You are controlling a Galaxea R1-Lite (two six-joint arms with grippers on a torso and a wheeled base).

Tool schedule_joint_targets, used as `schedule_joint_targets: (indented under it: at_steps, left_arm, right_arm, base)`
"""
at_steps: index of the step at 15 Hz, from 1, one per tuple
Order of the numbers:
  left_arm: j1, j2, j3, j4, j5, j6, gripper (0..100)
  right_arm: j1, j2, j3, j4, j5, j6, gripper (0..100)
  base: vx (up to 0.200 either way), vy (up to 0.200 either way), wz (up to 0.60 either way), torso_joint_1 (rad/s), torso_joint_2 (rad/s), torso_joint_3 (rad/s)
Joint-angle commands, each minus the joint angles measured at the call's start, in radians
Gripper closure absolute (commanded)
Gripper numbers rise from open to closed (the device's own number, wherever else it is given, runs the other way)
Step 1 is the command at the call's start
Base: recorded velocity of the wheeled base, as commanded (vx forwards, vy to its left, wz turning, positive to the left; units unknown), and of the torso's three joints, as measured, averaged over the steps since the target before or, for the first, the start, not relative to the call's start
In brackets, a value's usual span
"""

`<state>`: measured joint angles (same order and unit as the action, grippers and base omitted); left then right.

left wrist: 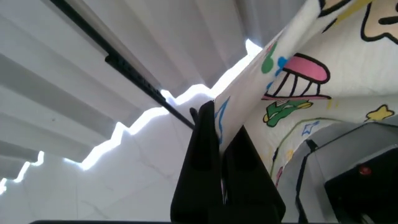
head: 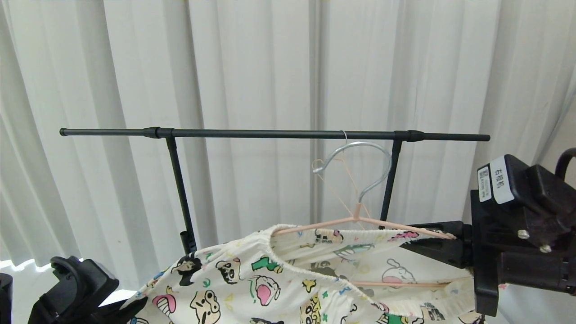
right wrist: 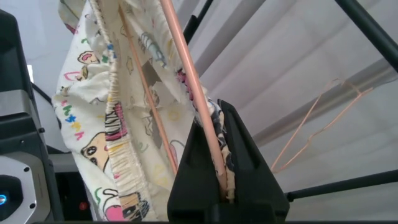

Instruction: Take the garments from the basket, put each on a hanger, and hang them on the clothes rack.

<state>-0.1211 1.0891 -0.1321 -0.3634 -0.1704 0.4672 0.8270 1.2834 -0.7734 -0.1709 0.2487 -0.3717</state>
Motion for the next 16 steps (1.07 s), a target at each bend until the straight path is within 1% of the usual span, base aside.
schedule_joint_targets:
  at_steps: [1,2,4,5,10,11,12,13,14,15,16]
  left_arm:
    - [-0.019,-0.055,-0.014,-0.002,-0.001,-0.002,100]
    - [-0.019,-0.074,-0.011,-0.002,-0.001,-0.002,100]
    - [-0.020,-0.112,0.000,-0.002,-0.004,-0.001,100]
    - [-0.022,-0.130,0.014,-0.002,-0.004,0.001,0]
    - [-0.022,-0.195,0.042,-0.002,-0.011,-0.006,0]
    - [-0.022,-0.196,0.035,-0.002,-0.012,-0.025,0]
    - [-0.022,-0.199,0.025,-0.002,-0.012,-0.071,0]
    - [-0.022,-0.216,0.003,-0.002,-0.012,-0.144,0]
    - [-0.023,-0.230,-0.017,-0.002,-0.012,-0.197,0]
    - [-0.031,-0.239,-0.058,-0.002,-0.011,-0.274,0]
    - [-0.031,-0.238,-0.096,-0.002,-0.011,-0.318,0]
  right_arm:
    - [-0.014,-0.001,0.009,0.002,0.000,0.000,100]
    - [-0.028,0.004,0.017,0.001,0.000,0.002,100]
    - [-0.029,0.007,0.016,0.001,0.000,0.004,100]
    - [-0.029,0.007,0.019,0.001,0.000,0.004,100]
    - [-0.031,0.005,0.025,0.002,-0.002,0.005,100]
    - [-0.039,0.002,0.029,0.002,-0.002,0.008,100]
    - [-0.052,0.001,0.040,0.001,-0.002,0.010,100]
    - [-0.072,-0.004,0.051,0.002,-0.002,0.010,100]
    - [-0.088,-0.009,0.060,0.002,-0.002,0.010,100]
    - [-0.115,-0.013,0.079,0.002,-0.002,0.011,100]
    - [-0.141,-0.015,0.088,0.004,-0.003,0.010,100]
  base:
    - [0.000,0.000,0.00,0.000,0.00,0.000]
    - [0.000,0.000,0.00,0.000,0.00,0.000]
    - [0.000,0.000,0.00,0.000,0.00,0.000]
    - [0.000,0.000,0.00,0.000,0.00,0.000]
    - [0.000,0.000,0.00,0.000,0.00,0.000]
    - [0.000,0.000,0.00,0.000,0.00,0.000]
    - [0.000,0.000,0.00,0.000,0.00,0.000]
    - [0.000,0.000,0.00,0.000,0.00,0.000]
    - [0.000,0.000,0.00,0.000,0.00,0.000]
    - [0.000,0.000,0.00,0.000,0.00,0.000]
    - [0.000,0.000,0.00,0.000,0.00,0.000]
